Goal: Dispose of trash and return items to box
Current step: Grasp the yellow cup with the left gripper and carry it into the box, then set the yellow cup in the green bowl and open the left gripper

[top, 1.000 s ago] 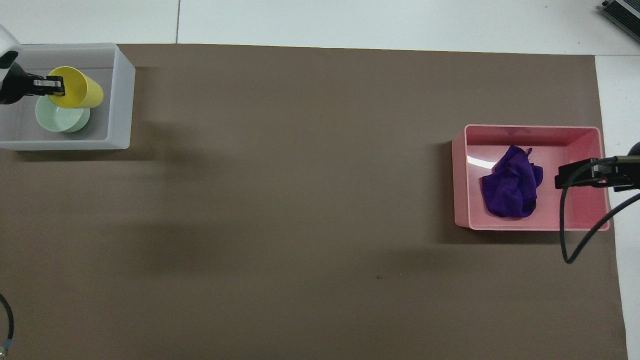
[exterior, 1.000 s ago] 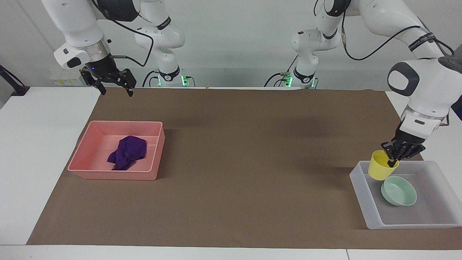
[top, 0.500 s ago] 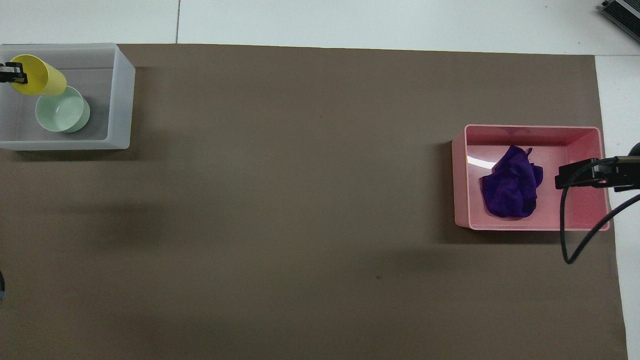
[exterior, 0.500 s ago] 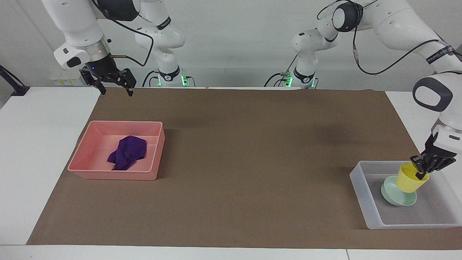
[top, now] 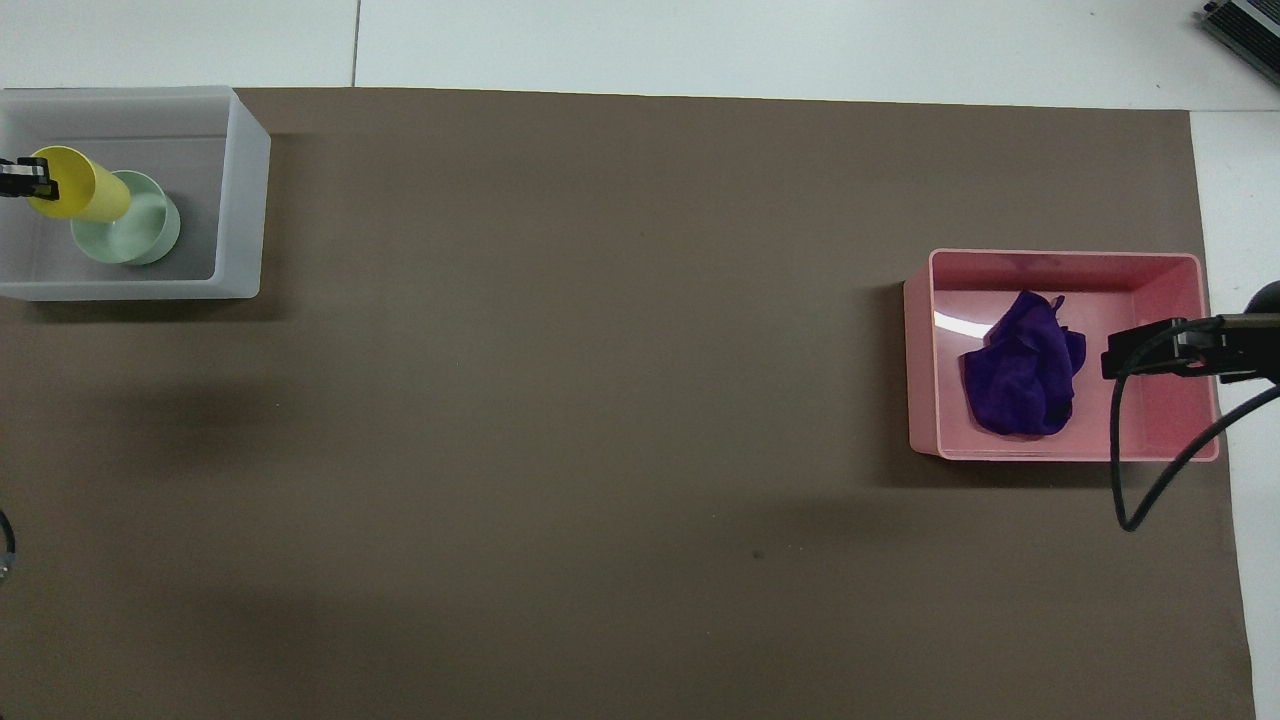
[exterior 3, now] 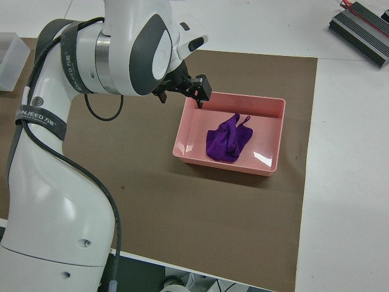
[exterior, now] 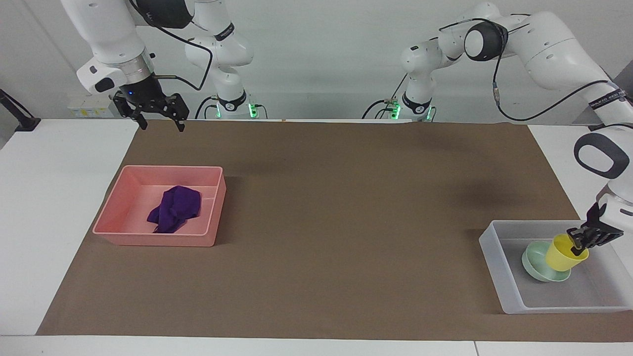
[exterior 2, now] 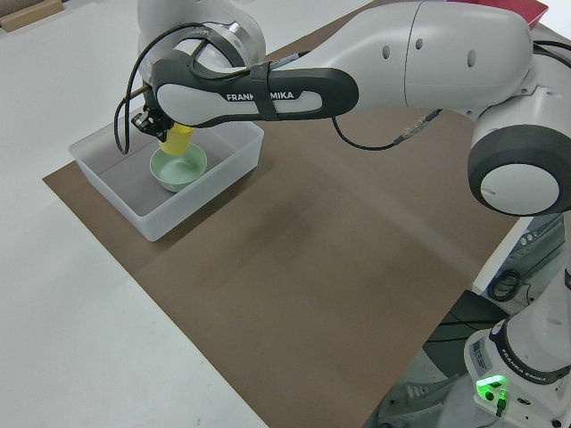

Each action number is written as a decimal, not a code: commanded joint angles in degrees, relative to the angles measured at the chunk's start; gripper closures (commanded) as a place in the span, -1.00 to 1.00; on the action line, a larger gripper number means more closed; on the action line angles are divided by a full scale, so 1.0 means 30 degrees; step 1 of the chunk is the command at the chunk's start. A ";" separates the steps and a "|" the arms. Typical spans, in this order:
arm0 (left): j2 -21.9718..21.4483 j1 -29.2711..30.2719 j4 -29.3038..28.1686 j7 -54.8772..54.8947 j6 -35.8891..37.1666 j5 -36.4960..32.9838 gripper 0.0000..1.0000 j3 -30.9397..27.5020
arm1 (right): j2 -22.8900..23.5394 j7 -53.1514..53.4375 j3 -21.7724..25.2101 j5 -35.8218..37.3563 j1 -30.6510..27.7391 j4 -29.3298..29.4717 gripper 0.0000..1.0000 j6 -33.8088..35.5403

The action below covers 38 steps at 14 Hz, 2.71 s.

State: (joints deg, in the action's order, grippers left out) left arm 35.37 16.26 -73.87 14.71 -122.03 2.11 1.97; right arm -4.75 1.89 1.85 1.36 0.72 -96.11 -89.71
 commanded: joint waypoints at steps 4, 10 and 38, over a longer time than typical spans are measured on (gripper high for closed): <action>-0.0040 0.0321 -0.0949 0.0253 -0.0602 0.0646 1.00 0.0251 | -0.0527 -0.0365 -0.0060 -0.0132 -0.0122 -0.0540 -1.00 0.0226; -0.0304 0.0351 -0.1656 0.0662 -0.0634 0.0499 -0.42 0.0192 | -0.0527 -0.0394 -0.0060 -0.0103 -0.0152 -0.0511 -1.00 0.0226; -1.0677 -0.5861 -0.5032 -0.2326 0.7415 0.0353 -1.00 0.0310 | -0.0527 -0.0453 0.0790 -0.0103 0.0200 -0.0511 -1.00 0.0226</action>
State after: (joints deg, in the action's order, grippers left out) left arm 1.66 -1.14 -94.64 8.33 -105.56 3.26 3.27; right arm -4.79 1.89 4.08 1.36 1.58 -96.18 -89.23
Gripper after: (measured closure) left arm 0.000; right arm 0.000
